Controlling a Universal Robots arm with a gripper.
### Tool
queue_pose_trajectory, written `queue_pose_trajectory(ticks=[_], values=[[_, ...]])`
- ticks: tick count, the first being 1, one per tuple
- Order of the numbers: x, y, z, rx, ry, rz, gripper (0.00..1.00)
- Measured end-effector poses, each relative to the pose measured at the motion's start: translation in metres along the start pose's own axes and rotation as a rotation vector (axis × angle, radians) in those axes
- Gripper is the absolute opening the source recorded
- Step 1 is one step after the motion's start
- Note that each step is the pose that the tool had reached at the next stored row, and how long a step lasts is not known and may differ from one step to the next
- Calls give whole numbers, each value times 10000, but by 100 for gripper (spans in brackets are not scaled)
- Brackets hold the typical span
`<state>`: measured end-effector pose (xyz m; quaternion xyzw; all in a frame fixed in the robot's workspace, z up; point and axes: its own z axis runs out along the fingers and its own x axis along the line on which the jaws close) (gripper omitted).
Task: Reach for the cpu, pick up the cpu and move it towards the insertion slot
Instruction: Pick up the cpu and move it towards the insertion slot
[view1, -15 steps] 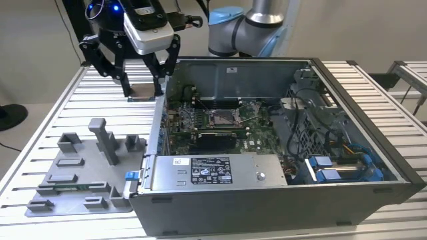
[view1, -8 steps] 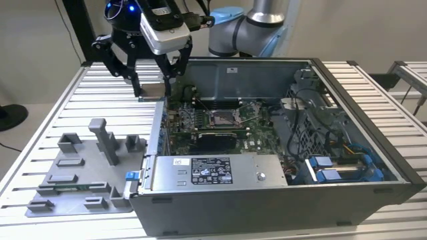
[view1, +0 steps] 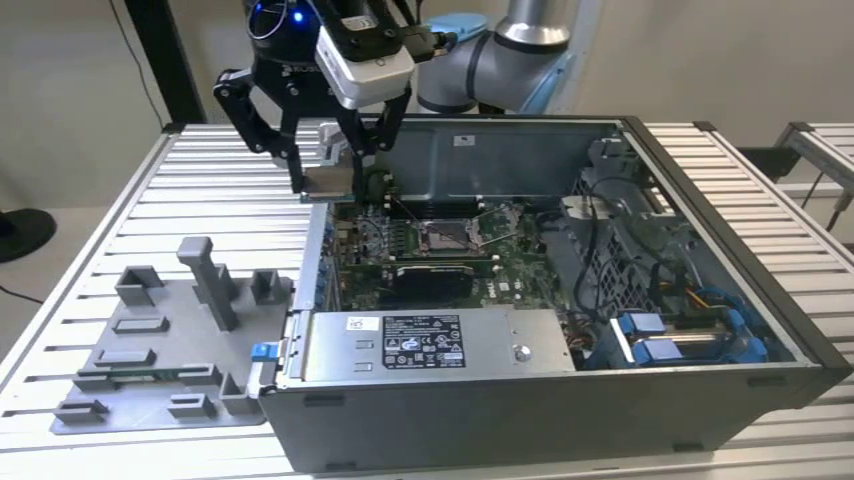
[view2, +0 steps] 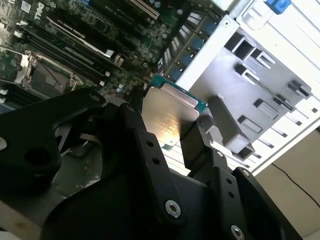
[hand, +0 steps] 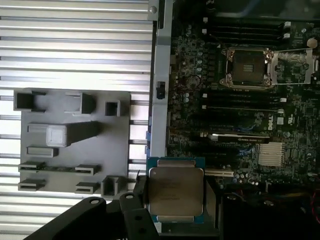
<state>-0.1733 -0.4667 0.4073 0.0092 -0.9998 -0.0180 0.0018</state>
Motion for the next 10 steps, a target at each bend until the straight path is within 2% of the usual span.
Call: queue_pose_trajectory(ticks=[10], values=[[-229,-4,-1,0,8,0,0]])
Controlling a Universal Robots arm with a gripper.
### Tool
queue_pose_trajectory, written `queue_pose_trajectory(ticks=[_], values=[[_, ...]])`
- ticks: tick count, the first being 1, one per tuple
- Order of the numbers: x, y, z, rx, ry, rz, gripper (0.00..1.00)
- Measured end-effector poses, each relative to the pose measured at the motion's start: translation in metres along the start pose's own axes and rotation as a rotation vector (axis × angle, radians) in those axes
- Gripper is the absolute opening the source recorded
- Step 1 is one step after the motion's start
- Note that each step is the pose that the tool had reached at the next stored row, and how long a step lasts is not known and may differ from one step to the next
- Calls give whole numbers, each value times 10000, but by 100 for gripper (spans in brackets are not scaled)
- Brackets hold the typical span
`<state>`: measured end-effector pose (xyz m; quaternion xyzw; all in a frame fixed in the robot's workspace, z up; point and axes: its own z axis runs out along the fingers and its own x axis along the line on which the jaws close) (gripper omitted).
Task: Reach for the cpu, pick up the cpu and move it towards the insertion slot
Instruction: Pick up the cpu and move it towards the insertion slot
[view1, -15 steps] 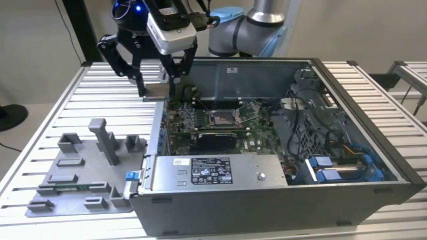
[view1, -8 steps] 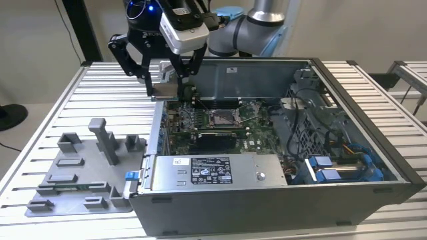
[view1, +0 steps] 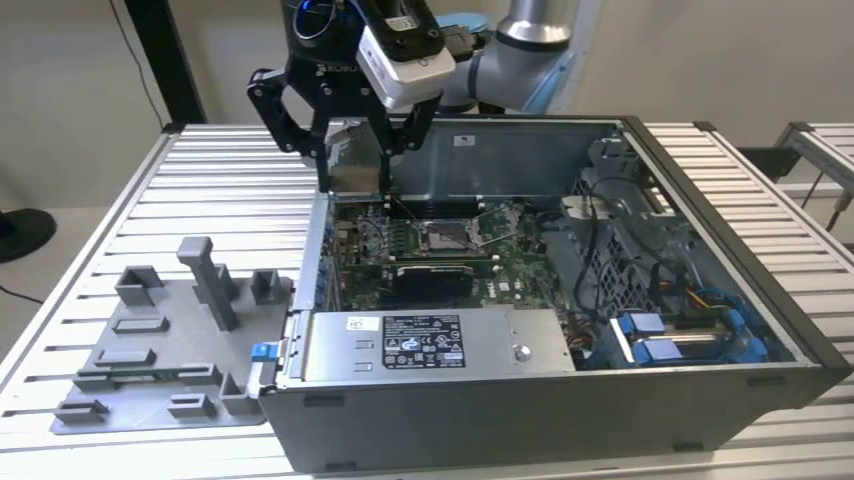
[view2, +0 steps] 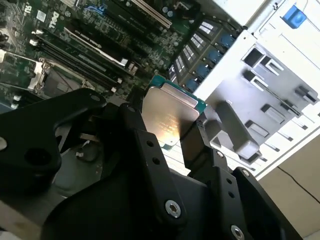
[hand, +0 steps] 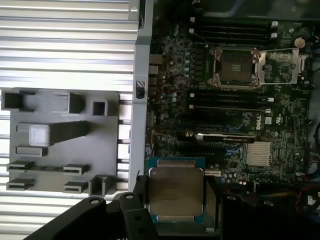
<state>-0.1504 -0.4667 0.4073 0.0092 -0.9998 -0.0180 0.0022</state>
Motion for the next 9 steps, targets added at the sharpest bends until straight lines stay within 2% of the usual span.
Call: queue_pose_trajectory(ticks=[9], values=[[-203,-4,-1,1,8,1,0]])
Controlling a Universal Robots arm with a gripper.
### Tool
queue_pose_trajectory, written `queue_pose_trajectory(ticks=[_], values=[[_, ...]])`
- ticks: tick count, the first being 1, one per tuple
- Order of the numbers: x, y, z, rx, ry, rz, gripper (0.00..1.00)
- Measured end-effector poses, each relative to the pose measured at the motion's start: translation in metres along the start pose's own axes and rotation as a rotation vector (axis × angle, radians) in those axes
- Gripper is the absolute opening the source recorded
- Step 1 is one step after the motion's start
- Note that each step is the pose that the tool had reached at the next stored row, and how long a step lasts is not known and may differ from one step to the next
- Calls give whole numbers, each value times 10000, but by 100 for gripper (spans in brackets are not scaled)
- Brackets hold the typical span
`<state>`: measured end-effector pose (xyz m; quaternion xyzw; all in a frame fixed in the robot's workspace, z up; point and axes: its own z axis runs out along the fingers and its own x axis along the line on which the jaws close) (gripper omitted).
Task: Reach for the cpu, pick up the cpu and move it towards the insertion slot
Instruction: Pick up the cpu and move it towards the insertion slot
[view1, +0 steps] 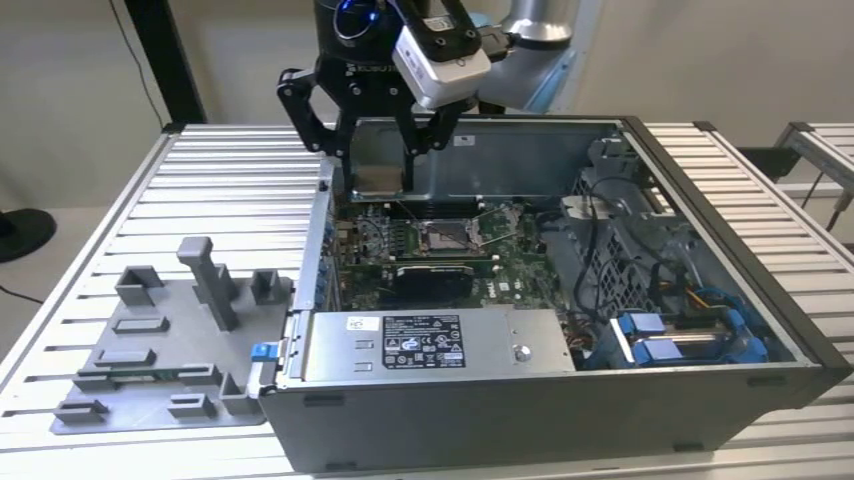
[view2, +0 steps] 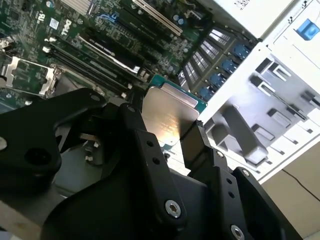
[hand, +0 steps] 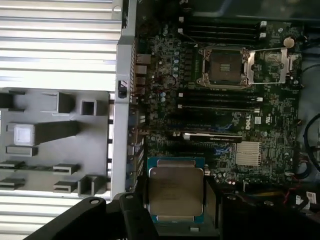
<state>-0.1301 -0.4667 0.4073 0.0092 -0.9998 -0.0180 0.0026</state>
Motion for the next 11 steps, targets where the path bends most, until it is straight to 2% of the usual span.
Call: queue_pose_trajectory(ticks=[11], values=[[-226,-4,-1,-1,8,0,0]])
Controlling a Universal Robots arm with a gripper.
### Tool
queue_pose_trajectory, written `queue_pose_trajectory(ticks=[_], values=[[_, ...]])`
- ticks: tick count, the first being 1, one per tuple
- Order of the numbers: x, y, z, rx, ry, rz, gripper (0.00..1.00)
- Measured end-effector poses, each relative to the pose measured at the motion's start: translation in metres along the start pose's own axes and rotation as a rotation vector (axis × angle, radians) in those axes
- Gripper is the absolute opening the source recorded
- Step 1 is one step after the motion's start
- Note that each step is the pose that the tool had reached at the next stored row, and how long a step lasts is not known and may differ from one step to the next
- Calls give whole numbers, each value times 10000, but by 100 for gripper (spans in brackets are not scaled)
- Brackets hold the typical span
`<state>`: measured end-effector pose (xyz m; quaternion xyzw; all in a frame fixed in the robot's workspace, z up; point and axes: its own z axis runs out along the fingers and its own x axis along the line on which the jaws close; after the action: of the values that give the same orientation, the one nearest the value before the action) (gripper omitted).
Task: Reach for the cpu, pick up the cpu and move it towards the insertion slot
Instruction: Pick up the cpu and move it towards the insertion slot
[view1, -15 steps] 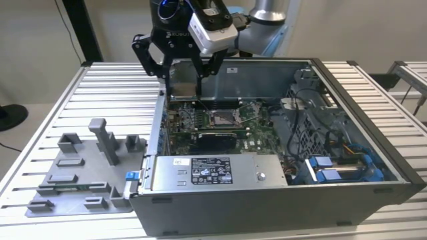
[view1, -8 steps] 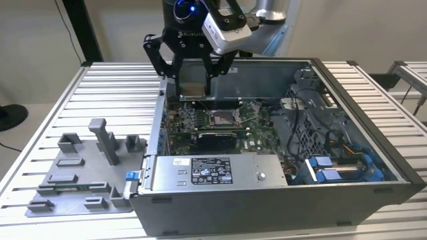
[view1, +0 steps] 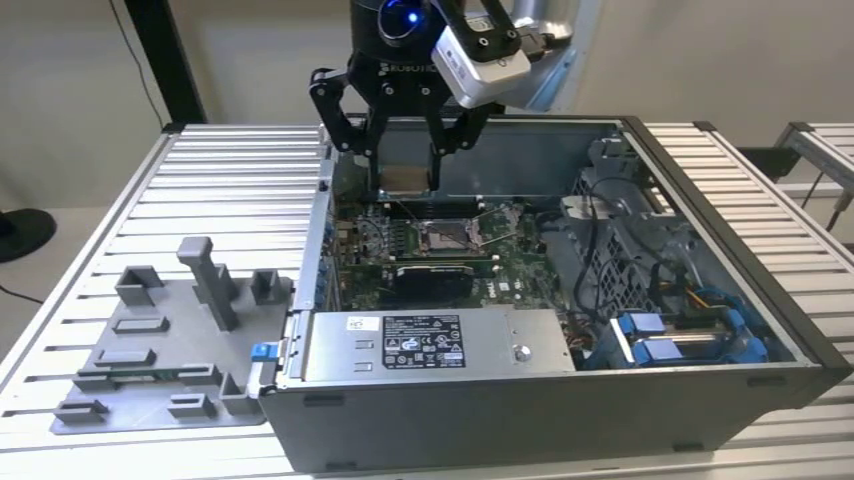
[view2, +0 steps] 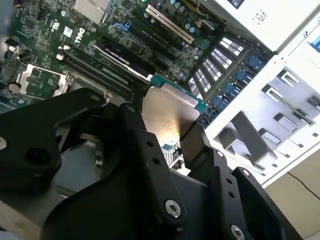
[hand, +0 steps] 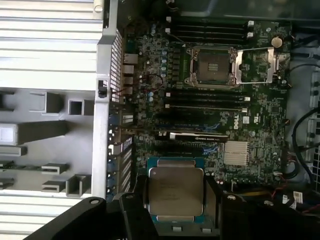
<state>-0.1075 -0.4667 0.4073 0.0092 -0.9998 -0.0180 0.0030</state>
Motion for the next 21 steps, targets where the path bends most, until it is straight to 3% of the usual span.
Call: queue_pose_trajectory(ticks=[9,21], values=[[-185,-3,-1,-1,7,0,0],[-598,-11,-2,0,21,-2,0]])
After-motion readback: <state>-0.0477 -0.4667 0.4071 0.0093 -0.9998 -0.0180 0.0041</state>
